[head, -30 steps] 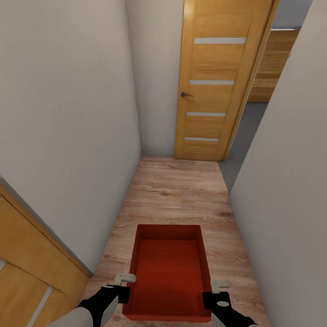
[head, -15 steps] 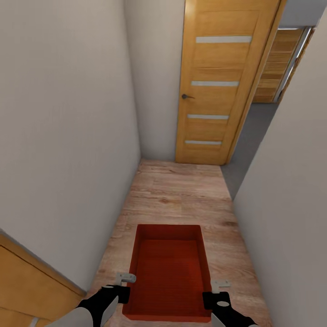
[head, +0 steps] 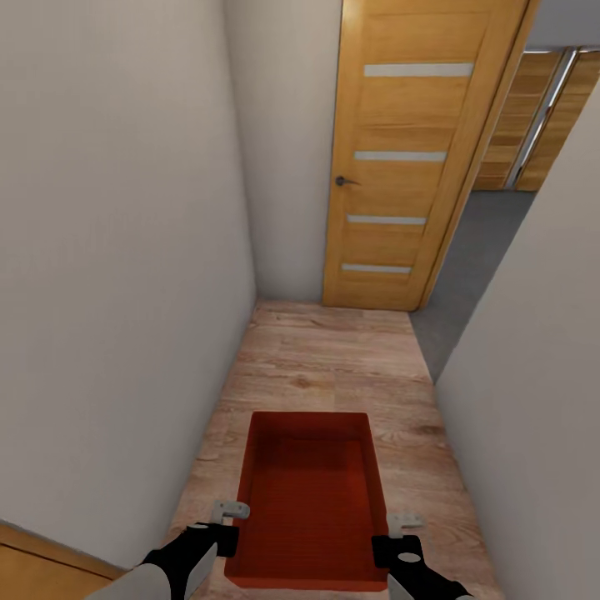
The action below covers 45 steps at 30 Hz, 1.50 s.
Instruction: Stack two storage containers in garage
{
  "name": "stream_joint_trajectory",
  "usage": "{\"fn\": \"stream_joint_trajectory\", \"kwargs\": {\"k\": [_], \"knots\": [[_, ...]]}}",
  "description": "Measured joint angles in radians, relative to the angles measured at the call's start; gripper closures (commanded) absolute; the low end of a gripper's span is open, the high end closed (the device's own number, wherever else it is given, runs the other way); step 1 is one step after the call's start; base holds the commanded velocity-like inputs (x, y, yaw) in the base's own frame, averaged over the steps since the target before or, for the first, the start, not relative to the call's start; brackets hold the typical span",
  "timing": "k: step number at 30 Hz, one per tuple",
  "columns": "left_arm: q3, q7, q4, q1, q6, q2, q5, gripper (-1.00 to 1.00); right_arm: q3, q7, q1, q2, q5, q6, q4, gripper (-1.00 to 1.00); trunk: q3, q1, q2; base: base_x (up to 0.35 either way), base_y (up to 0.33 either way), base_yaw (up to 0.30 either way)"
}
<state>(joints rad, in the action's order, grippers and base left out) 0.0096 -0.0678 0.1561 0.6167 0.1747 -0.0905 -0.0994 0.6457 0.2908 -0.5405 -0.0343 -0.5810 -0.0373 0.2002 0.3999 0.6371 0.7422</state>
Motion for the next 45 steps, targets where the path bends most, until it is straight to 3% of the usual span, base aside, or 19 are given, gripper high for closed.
{"fn": "stream_joint_trajectory", "kwargs": {"k": [30,45], "knots": [[0.000,0.000,0.000,0.000,0.000,0.000,0.000,1.00,0.000,0.000,0.000,0.000,0.000,0.000,0.000,1.00,0.000,0.000,0.000,0.324,0.000,-0.001],[0.000,0.000,0.000,0.000,0.000,0.000,0.000,1.00,0.000,0.000,0.000,0.000,0.000,0.000,0.000,1.00,0.000,0.000,0.000,0.324,0.000,-0.205]]}}
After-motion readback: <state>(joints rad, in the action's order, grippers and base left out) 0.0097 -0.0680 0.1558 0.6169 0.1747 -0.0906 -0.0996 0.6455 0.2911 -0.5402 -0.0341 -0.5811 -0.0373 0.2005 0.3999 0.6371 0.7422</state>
